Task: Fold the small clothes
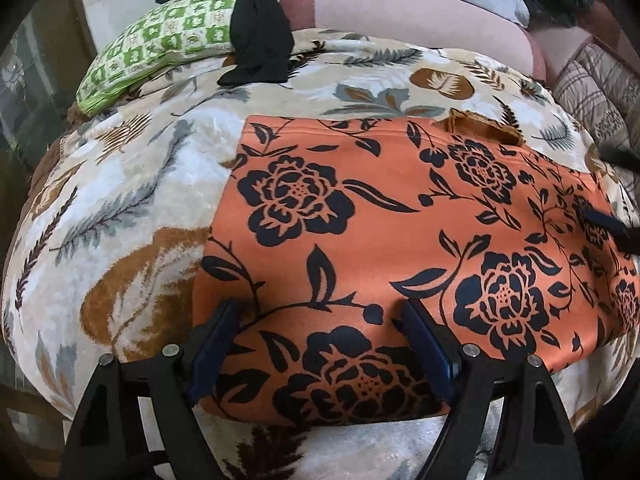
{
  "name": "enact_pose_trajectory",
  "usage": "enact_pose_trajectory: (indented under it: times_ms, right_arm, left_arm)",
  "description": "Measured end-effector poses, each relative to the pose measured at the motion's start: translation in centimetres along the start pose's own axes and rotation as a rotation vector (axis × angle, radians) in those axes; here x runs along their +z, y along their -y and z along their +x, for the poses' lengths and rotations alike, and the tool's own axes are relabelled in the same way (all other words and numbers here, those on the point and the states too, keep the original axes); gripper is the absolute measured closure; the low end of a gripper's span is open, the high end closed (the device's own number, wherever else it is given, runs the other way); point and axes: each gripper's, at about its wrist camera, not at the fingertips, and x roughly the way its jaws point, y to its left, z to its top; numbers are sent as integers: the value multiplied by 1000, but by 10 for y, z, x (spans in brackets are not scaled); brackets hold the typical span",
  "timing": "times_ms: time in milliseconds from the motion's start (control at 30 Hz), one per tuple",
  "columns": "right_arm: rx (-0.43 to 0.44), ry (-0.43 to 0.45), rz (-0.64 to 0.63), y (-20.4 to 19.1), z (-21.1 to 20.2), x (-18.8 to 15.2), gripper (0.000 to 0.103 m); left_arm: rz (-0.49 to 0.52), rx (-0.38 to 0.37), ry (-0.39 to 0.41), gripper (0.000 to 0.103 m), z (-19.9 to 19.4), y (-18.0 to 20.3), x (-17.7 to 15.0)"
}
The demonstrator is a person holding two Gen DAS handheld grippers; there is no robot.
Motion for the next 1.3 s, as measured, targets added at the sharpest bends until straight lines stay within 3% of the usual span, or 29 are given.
enact_pose_trajectory:
  times_ms: [233, 333, 400, 533, 667, 700, 800, 1033, 1167, 1300]
  right_arm:
    - [-27, 45, 0, 34, -73, -65, 18]
    - [-123, 41, 73, 64, -78, -73, 18]
    - [-79, 64, 107, 67, -87, -75, 17]
    - [-38, 107, 21, 46, -101, -79, 17]
    - [-117, 85, 116, 76, -92, -80, 16]
    - [-68, 107, 142, 78, -96, -82, 16]
    - [-45, 132, 99, 69, -111, -84, 16]
    - [-23, 94, 69, 62, -107, -49, 16]
    - [-38, 77, 57, 57, -86, -4, 16]
    - [-46, 71, 101, 78, -65, 48, 16]
  left_arm:
    - [21, -5, 47, 20, -27, 11, -1]
    - [27, -13, 69, 20, -40, 15, 0]
    - [38, -4, 84, 20, -48, 17, 0]
    - [27, -8, 96, 20, -56, 17, 0]
    - [39, -8, 90, 20, -58, 21, -1]
    - [44, -5, 92, 20, -58, 21, -1]
    - [43, -3, 85, 20, -55, 22, -2]
    - [43, 9, 43, 20, -36, 21, -7]
    - [28, 15, 19, 20, -26, 21, -7]
    - [43, 27, 15, 20, -23, 21, -5]
